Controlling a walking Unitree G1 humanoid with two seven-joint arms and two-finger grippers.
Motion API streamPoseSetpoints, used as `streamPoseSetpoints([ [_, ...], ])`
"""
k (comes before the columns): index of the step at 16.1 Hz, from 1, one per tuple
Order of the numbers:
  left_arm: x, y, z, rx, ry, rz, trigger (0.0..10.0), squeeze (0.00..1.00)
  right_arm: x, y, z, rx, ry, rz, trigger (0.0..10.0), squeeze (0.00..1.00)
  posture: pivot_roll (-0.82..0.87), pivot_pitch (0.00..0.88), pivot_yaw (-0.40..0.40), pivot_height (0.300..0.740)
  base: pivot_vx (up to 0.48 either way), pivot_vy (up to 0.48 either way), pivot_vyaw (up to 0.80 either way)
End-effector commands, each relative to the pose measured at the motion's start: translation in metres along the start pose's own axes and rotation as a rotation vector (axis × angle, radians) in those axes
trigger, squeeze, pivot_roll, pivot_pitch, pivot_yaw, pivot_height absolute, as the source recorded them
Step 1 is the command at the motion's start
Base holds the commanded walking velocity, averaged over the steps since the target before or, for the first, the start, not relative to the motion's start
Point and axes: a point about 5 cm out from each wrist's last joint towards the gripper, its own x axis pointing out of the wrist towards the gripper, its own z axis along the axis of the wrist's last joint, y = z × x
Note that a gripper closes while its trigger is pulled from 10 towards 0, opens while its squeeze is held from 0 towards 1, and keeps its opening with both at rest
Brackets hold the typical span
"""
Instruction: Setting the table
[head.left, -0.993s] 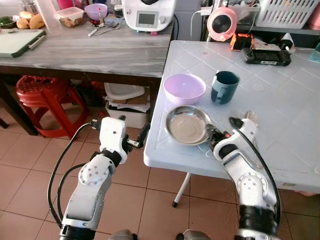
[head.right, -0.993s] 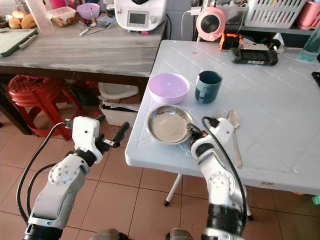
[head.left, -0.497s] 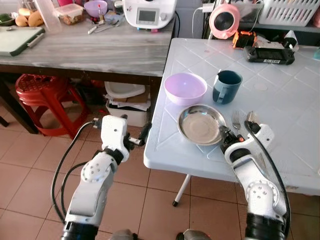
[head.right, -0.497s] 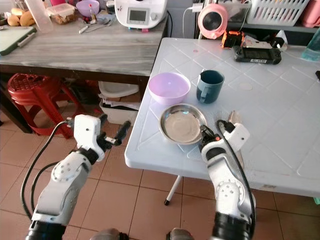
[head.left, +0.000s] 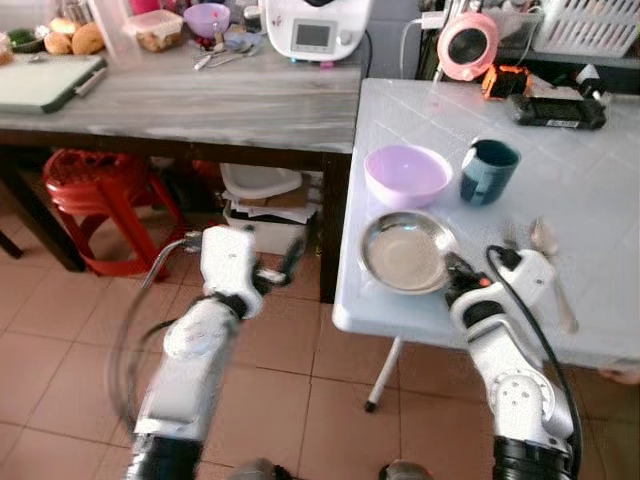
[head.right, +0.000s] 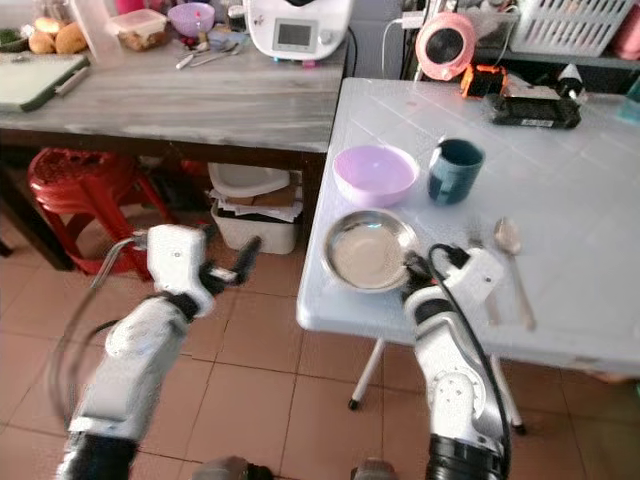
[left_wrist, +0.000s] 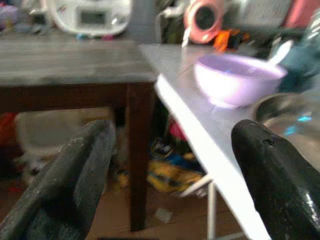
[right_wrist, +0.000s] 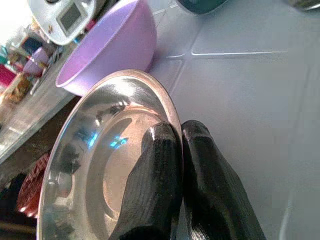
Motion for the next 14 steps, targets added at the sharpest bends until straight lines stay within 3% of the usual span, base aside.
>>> streamPoseSetpoints([
  [1,-0.002,0.007,-0.003,0.018,0.016,0.019,10.0,0.00,0.000,0.004,-0.020,0.028,0.060,-0.007,10.0,0.00,-0.05,0.000,0.032,0.740,0.000,0.476,0.00],
  [10,-0.001,0.006,-0.002,0.027,-0.024,0.001,10.0,0.00,0.004,-0.002,-0.011,-0.014,-0.029,-0.047,10.0,0.00,-0.03,0.000,0.034,0.740,0.000,0.465,0.00],
  [12,-0.001,0.003,-0.003,0.038,-0.032,-0.023,10.0,0.00,0.005,0.000,-0.005,-0.094,-0.075,-0.027,10.0,0.00,-0.04,0.000,0.034,0.740,0.120,0.427,0.00],
  [14,-0.001,0.002,-0.002,0.079,-0.034,-0.020,10.0,0.00,0.006,0.001,-0.003,-0.116,-0.087,-0.023,10.0,0.00,-0.04,0.000,0.032,0.740,0.332,0.330,0.00],
])
